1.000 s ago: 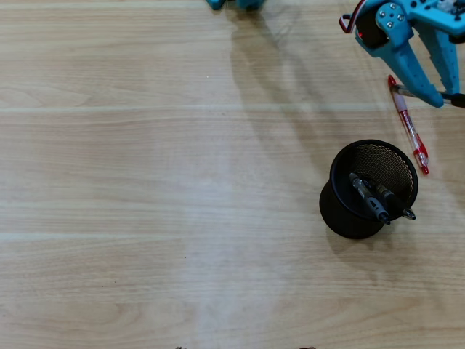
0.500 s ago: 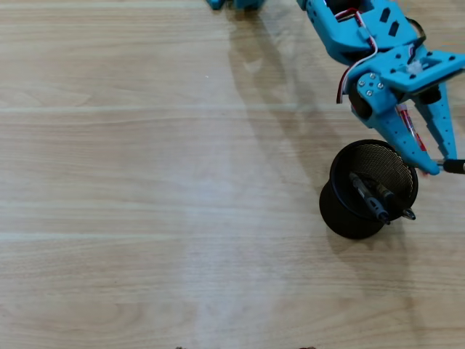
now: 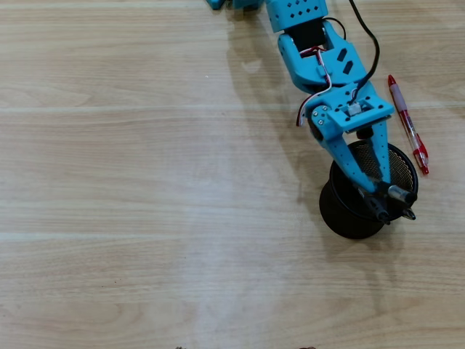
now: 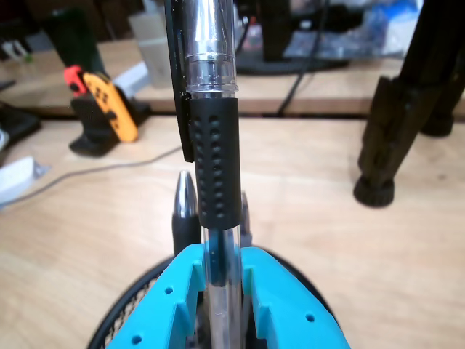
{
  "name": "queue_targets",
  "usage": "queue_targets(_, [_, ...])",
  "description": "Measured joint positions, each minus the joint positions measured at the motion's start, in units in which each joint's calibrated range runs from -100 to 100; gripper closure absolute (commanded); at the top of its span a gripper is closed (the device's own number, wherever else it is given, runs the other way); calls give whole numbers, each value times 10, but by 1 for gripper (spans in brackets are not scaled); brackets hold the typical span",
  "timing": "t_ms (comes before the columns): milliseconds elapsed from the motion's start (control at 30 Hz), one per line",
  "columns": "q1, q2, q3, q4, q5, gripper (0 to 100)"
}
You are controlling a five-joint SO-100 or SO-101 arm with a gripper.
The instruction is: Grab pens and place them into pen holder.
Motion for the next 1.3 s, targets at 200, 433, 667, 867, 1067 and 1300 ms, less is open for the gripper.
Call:
queue_targets(200, [0,6,4,-96,0,82])
queue_targets(433, [0,6,4,-116,0,84])
queue_targets(667, [-51,-32,4,-24,59,85])
queue_targets(867, [-144,-77,-97,404,110,85])
queue_targets(1067, [-166,-41,-282,950,114,85])
queue_targets(1300, [-212,29,-321,1113,85,85])
